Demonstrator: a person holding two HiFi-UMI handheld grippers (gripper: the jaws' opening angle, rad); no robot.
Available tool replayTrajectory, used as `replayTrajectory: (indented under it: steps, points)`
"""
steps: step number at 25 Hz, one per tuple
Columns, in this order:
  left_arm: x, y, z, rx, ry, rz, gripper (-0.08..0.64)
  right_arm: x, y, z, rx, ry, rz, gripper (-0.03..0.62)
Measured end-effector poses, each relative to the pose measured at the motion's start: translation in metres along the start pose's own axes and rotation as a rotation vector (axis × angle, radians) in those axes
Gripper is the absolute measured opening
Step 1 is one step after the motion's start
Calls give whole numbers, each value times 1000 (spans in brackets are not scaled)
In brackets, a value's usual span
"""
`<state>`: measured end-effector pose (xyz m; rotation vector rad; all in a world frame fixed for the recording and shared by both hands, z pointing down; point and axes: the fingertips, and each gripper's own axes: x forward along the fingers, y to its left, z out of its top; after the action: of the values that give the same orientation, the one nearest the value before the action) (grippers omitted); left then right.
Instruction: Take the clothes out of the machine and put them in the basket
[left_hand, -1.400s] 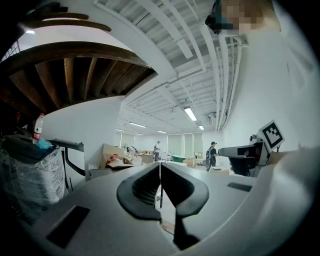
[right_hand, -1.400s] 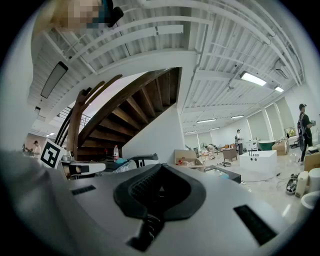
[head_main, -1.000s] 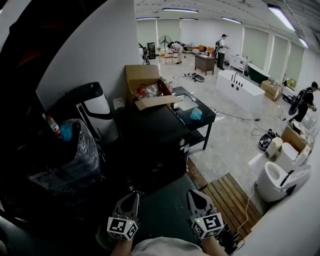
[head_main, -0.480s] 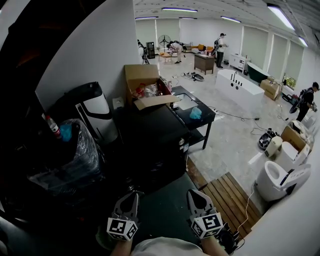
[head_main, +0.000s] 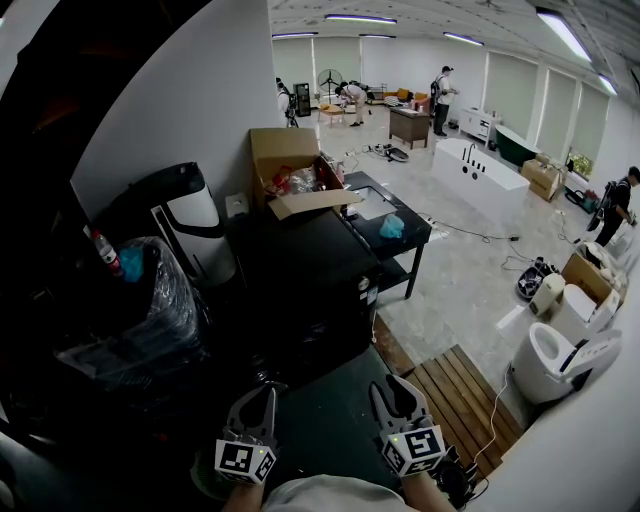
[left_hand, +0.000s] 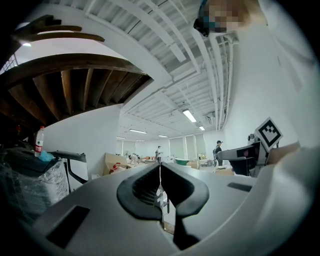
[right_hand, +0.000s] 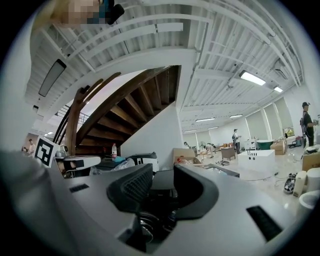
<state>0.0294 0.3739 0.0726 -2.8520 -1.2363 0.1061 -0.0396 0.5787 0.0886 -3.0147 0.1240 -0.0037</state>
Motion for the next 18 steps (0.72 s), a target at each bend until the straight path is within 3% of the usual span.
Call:
replayTrajectory:
  steps: [10, 18]
  points:
    - [5, -3, -6, -35, 18, -14, 21, -1, -6, 4, 19, -32, -18, 340]
    - [5, 1, -9, -52, -1, 16, 21, 2, -10, -5, 23, -5, -8, 347]
